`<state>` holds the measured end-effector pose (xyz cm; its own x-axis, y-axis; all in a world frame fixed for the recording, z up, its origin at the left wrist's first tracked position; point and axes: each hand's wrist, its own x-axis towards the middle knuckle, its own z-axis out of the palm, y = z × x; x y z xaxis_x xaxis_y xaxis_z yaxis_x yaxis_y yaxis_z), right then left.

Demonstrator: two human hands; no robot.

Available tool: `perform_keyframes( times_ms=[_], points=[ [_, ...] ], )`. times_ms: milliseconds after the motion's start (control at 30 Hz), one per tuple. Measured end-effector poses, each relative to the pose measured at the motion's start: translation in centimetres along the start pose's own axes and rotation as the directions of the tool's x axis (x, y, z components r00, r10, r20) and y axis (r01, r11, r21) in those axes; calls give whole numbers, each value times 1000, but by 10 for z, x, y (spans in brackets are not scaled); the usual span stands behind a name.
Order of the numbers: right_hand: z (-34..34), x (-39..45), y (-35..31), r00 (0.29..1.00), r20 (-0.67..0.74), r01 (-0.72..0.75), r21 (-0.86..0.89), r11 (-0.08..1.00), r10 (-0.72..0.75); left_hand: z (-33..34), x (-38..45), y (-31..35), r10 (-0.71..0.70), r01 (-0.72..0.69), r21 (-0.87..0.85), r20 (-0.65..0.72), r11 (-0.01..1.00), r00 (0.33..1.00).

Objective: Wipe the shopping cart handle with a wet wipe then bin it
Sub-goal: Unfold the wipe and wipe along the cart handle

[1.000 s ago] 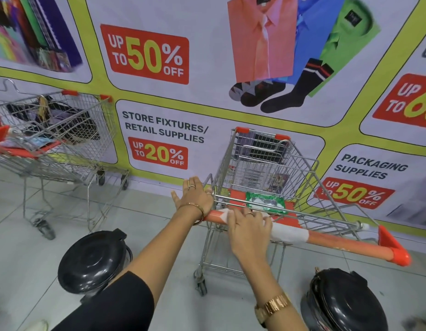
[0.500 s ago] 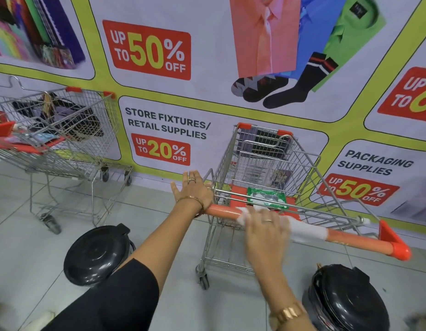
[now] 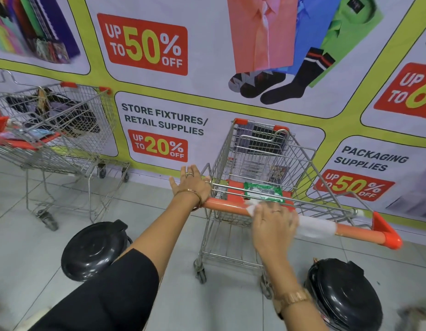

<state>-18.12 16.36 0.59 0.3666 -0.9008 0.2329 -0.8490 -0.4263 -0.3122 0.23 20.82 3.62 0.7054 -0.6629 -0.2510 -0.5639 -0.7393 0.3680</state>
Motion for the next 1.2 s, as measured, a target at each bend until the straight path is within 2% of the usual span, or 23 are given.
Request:
perform_keyframes(
  times_ms=[67, 167, 267, 333, 467, 567, 700, 767, 900, 1033, 1200],
  points=[
    [-6, 2, 15, 995, -57, -85, 2, 996, 85, 1, -1, 3, 9, -9, -4, 1, 1000, 1000],
    [-1, 0, -9, 987, -21, -156, 48, 987, 157, 5, -2, 8, 22, -22, 4, -8, 1000, 1000],
    [7, -7, -38, 998, 57, -28, 34, 999, 26, 5, -1, 6, 28, -26, 39, -30, 999, 999],
    [6, -4, -33, 997, 66, 27, 20, 999, -28, 3, 1, 3, 25, -23, 52, -35, 998, 999],
    [-6, 11, 18, 987, -31, -161, -20, 987, 161, 4, 1, 2, 21, -21, 25, -14, 999, 1000],
    [-6, 9, 15, 968, -39, -249, 7, 968, 250, 6, 0, 6, 27, -27, -8, -9, 1000, 1000],
    [7, -5, -28, 995, 30, -97, 34, 995, 96, 6, 0, 5, 36, -34, 50, -31, 998, 999],
    [5, -2, -23, 998, 34, -48, 10, 999, 48, 5, 1, 2, 35, -33, 64, -26, 997, 999],
    [-3, 0, 15, 992, -15, -124, -23, 992, 124, 4, 1, 2, 33, -32, 31, -14, 999, 999],
    [-4, -1, 0, 965, 21, -263, 82, 961, 262, 8, -1, 5, 47, -46, 18, -15, 999, 999],
    [2, -3, -25, 991, 54, -124, 57, 991, 121, 7, 1, 1, 49, -48, 52, -21, 998, 999]
  ],
)
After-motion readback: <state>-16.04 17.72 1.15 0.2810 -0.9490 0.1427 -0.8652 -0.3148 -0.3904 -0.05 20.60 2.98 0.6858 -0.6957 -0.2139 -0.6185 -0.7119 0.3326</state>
